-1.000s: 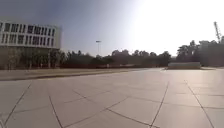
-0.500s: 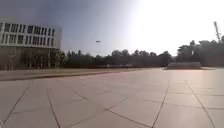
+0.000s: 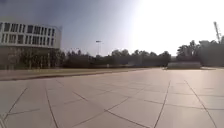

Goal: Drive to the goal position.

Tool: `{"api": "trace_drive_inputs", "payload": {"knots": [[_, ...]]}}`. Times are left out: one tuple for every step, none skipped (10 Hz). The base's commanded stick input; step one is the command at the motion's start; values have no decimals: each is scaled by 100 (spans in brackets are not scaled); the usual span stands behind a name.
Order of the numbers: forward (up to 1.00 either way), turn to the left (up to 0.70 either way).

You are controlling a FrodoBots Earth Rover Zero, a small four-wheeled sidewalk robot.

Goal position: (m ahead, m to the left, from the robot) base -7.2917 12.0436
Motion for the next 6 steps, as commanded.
{"api": "trace_drive_inputs", "payload": {"knots": [[7, -5], [6, -5], [6, -5], [6, -5], [6, -5], [6, -5]]}}
